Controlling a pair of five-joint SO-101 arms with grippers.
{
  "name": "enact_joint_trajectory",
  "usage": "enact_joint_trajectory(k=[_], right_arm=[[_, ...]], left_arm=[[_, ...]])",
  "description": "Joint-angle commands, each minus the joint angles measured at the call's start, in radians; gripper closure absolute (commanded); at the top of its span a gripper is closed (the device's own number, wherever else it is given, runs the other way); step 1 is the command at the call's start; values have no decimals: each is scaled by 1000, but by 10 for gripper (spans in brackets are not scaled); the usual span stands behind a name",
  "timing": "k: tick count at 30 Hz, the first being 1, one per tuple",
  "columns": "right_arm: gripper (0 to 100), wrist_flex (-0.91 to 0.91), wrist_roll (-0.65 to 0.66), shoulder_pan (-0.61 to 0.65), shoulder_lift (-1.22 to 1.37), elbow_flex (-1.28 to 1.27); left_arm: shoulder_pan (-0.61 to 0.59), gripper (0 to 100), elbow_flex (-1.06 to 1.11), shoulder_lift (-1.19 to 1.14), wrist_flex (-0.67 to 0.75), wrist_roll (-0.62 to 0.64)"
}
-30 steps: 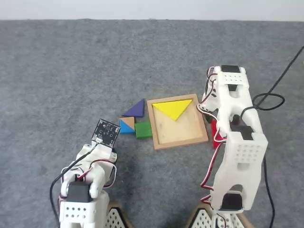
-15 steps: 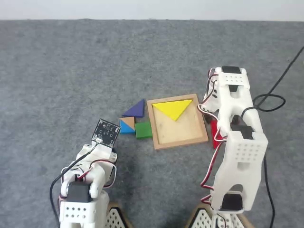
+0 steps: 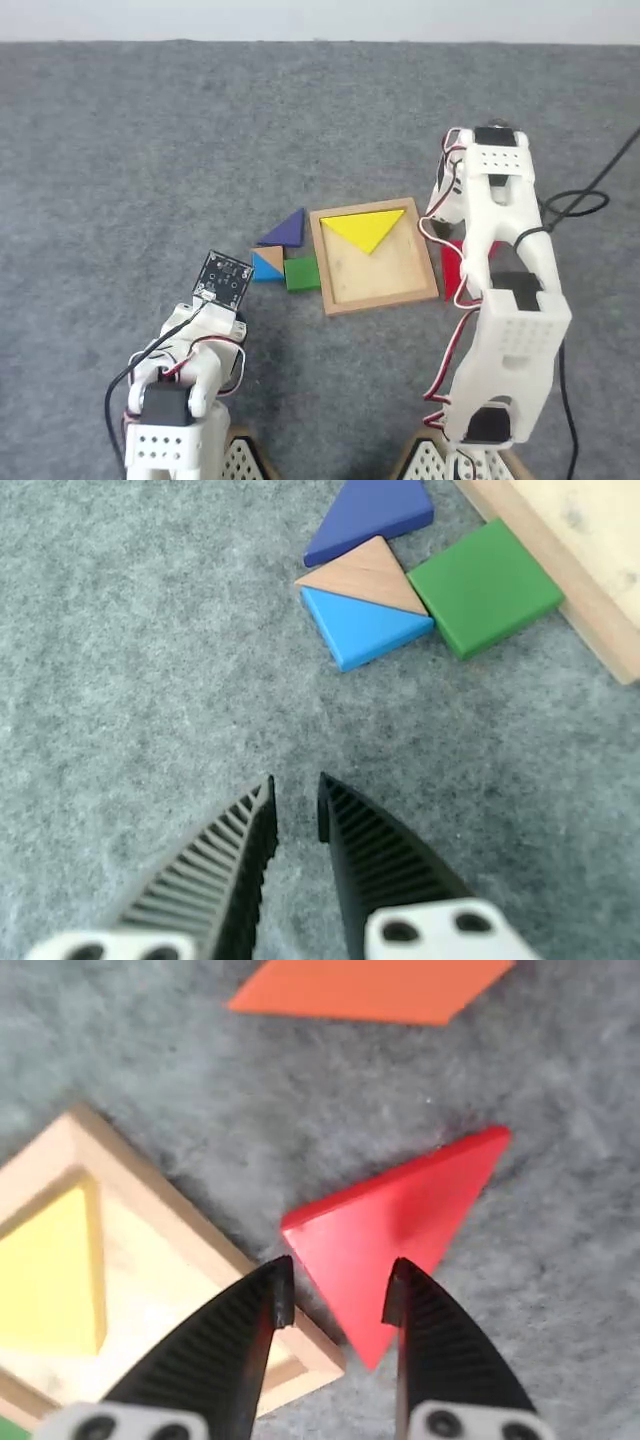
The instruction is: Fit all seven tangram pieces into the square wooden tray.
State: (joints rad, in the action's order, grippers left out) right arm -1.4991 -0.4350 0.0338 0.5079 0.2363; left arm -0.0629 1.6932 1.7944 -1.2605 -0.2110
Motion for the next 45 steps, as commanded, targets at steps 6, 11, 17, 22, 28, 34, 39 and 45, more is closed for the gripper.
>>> enact_joint_trajectory(k=[6,11,17,22,28,34,39,45], right_arm=[[799,-33,55,-10,-25,3],[636,-24,14,-19,48,9],[652,25,-2,-19,64,18],[656,25,-107,-13,53,20],[658,85,-285,-5,65,15],[659,91,-308,-8,65,-14],[656,110,-301,7,65,-15],[621,108,-245,36,65,-14]], left_arm=[[5,935,-10,23,-6,5],[5,935,-10,23,-6,5],[5,935,-10,23,-6,5],[5,935,-10,23,-6,5],[5,935,-10,23,-6,5],[5,935,-10,23,-6,5],[5,935,-10,23,-6,5],[5,935,-10,23,-6,5]])
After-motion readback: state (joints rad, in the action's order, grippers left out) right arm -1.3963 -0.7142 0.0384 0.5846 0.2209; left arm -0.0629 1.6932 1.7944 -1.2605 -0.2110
